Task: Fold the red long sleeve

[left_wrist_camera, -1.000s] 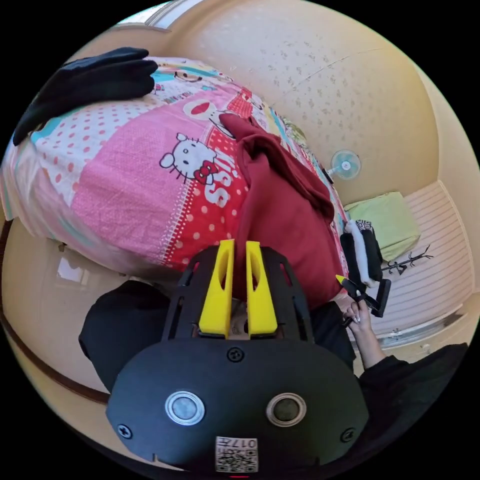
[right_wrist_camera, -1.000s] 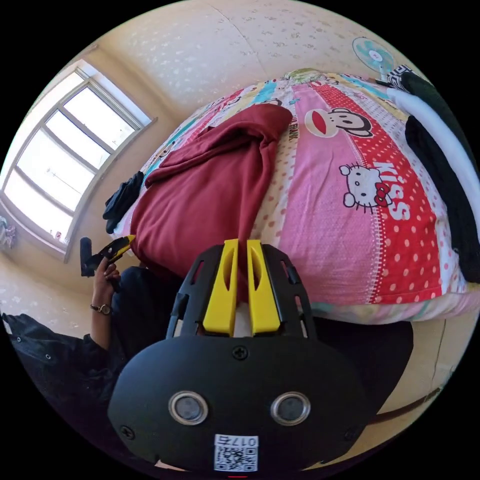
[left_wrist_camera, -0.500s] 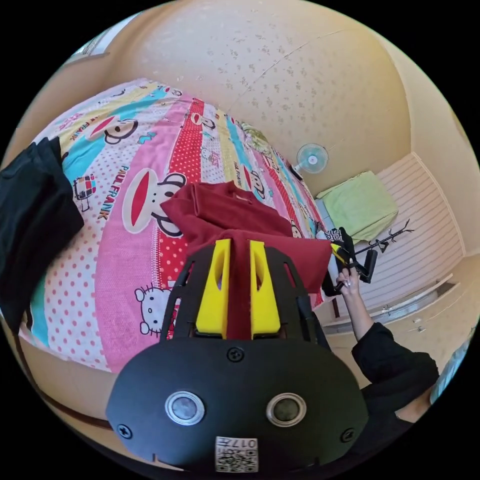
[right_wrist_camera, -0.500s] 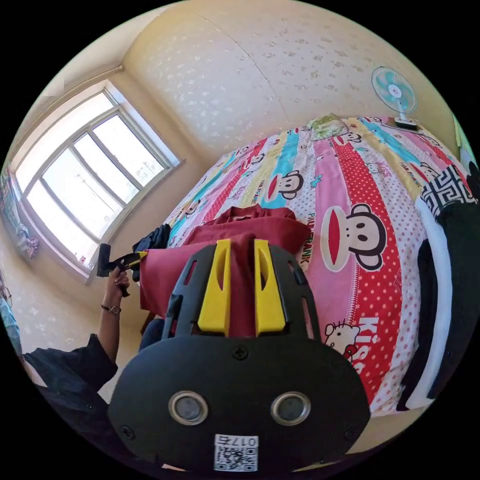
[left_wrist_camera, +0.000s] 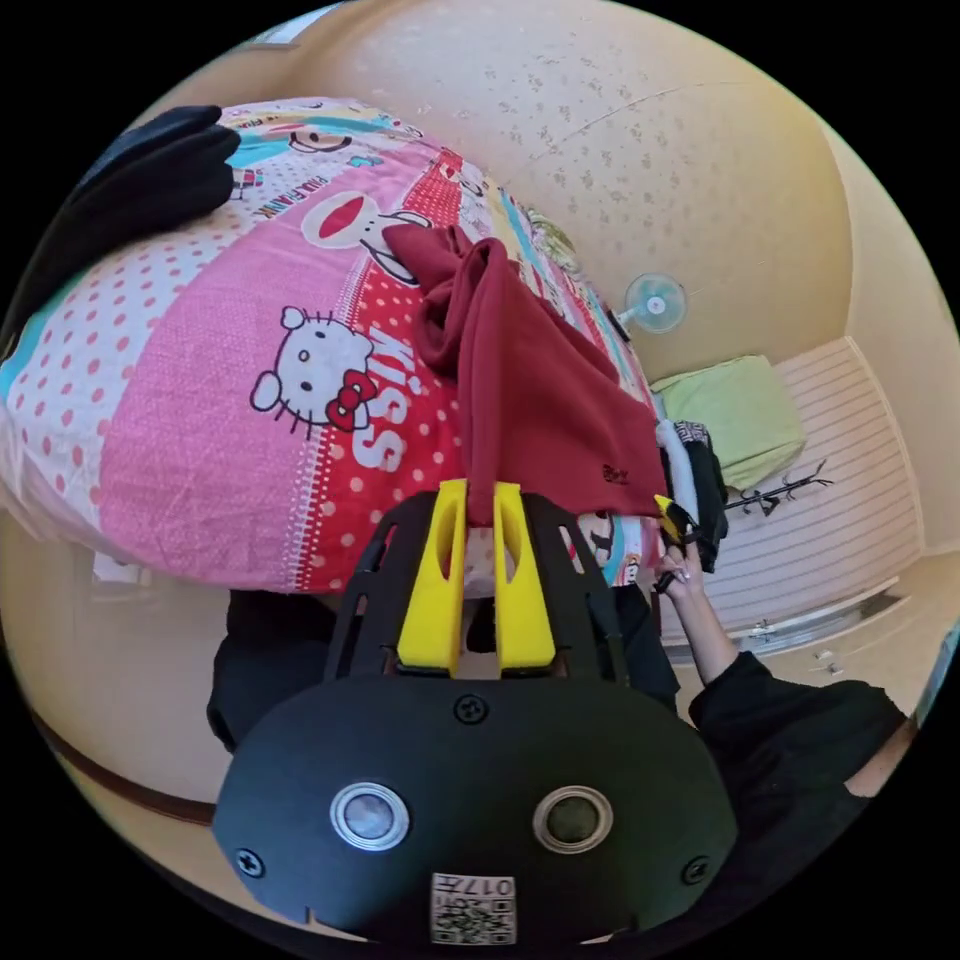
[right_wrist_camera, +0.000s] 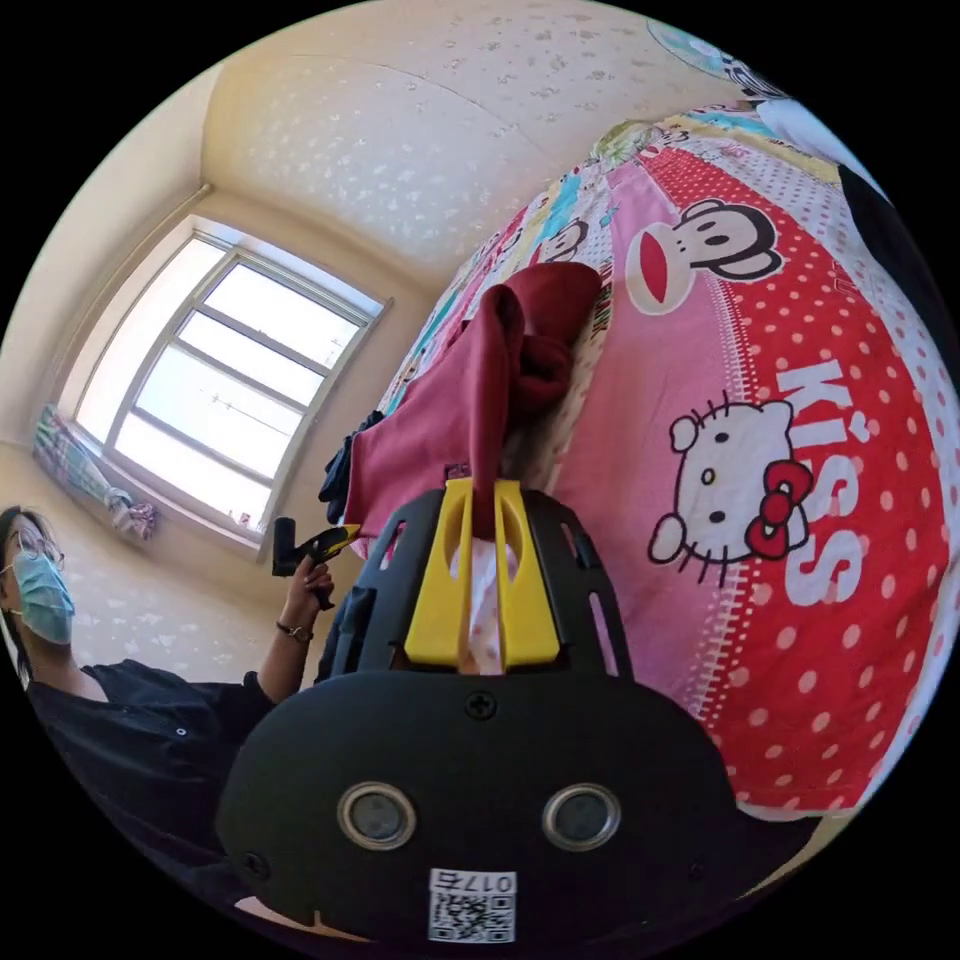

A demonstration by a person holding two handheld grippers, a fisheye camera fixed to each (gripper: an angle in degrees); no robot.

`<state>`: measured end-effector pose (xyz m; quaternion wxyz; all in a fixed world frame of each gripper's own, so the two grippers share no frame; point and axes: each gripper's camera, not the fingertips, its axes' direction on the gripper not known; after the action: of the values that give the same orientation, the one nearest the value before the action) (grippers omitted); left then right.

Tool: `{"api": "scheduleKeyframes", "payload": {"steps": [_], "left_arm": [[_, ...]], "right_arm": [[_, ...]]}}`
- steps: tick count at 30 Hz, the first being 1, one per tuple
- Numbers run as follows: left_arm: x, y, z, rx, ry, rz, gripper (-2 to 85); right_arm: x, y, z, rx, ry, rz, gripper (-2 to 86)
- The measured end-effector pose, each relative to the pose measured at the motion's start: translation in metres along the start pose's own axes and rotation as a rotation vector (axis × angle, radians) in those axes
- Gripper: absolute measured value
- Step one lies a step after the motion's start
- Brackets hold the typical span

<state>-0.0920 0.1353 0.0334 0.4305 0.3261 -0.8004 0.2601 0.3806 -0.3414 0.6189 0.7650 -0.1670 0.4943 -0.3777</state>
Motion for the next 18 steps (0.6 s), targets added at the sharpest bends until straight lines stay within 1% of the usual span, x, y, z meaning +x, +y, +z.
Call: {"api": "scheduleKeyframes", "payload": {"steps": [1,3,4,5,7,8,9,10,12,14,16,18], "left_arm": [[0.002,0.006,-0.016,0.048,0.139,0.016,4.7],[0.01,0.013,-0.045,0.121,0.293,0.047,4.6],[0.023,0.018,-0.066,0.167,0.359,0.095,4.5],[0.031,0.022,-0.077,0.188,0.384,0.126,4.5],[0.066,0.038,-0.115,0.227,0.472,0.284,4.5],[0.074,0.044,-0.123,0.224,0.495,0.326,4.5],[0.084,0.054,-0.135,0.196,0.53,0.374,4.6],[0.088,0.065,-0.141,0.153,0.476,0.36,4.6],[0.092,0.088,-0.15,0.159,0.431,0.365,4.6],[0.09,0.109,-0.152,0.14,0.433,0.332,4.5],[0.091,0.132,-0.15,0.027,0.453,0.329,4.5],[0.099,0.145,-0.151,-0.053,0.434,0.358,4.6]], "right_arm": [[-0.006,0.003,-0.009,0.02,-0.047,-0.017,3.7],[-0.04,0.012,-0.049,0.075,-0.199,-0.123,3.0],[-0.05,0.014,-0.06,0.084,-0.217,-0.154,2.9],[-0.07,0.017,-0.081,0.102,-0.246,-0.214,2.7],[-0.097,0.024,-0.112,0.124,-0.295,-0.292,2.5],[-0.113,0.031,-0.131,0.134,-0.339,-0.338,2.3],[-0.126,0.038,-0.148,0.135,-0.34,-0.358,2.2],[-0.132,0.043,-0.154,0.125,-0.313,-0.359,2.2],[-0.15,0.068,-0.175,0.09,-0.223,-0.399,2.1],[-0.153,0.088,-0.185,0.075,-0.199,-0.366,2.1],[-0.157,0.11,-0.194,0.083,-0.198,-0.353,2.2],[-0.17,0.135,-0.214,0.116,-0.214,-0.406,2.3]]}}
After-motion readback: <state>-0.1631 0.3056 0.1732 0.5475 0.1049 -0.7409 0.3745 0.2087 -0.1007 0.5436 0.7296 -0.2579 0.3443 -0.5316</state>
